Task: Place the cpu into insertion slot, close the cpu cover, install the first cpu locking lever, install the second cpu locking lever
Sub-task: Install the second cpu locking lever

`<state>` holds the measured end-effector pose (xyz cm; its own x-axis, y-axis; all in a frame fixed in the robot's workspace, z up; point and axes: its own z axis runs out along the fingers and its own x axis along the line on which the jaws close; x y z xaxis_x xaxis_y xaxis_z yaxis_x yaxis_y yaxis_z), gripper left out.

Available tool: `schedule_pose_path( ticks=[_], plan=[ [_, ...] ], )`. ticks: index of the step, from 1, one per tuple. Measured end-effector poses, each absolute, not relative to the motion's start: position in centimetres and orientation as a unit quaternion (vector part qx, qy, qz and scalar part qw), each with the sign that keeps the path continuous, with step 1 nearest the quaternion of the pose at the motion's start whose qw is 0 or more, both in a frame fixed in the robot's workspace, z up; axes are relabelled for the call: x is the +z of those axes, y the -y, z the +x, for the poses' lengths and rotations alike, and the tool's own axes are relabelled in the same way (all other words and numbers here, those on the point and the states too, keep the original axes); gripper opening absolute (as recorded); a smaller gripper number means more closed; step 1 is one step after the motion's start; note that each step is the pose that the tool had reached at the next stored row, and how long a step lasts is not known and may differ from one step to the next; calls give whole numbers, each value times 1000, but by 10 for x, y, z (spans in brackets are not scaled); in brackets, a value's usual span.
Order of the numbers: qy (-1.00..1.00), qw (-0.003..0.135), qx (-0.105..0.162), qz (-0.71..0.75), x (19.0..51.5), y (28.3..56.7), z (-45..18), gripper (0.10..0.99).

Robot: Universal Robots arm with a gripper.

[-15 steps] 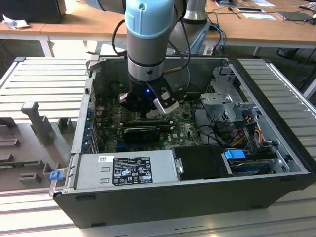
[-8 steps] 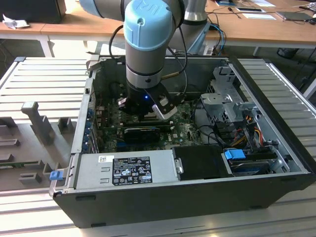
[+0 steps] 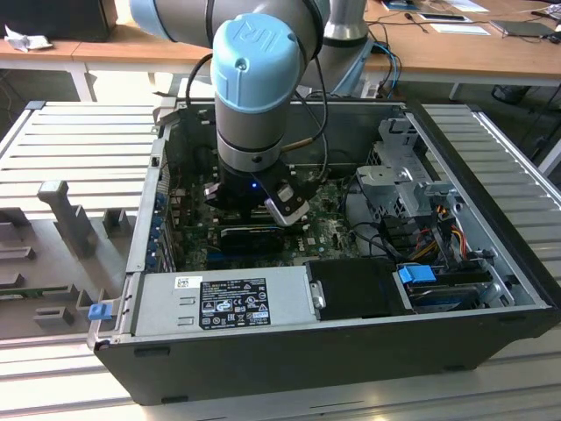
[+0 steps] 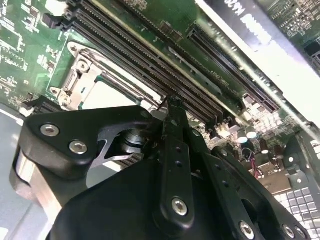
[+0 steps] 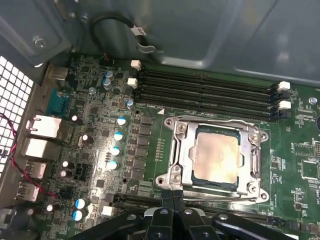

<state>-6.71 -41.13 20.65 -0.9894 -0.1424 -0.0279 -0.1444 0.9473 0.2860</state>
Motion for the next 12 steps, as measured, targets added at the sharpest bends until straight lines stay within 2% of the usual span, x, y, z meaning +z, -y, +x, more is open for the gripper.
schedule_pose_path(
  ticks=[12],
  plan=[
    [-983,5,169,-73,196,411,-74,106]
  ],
)
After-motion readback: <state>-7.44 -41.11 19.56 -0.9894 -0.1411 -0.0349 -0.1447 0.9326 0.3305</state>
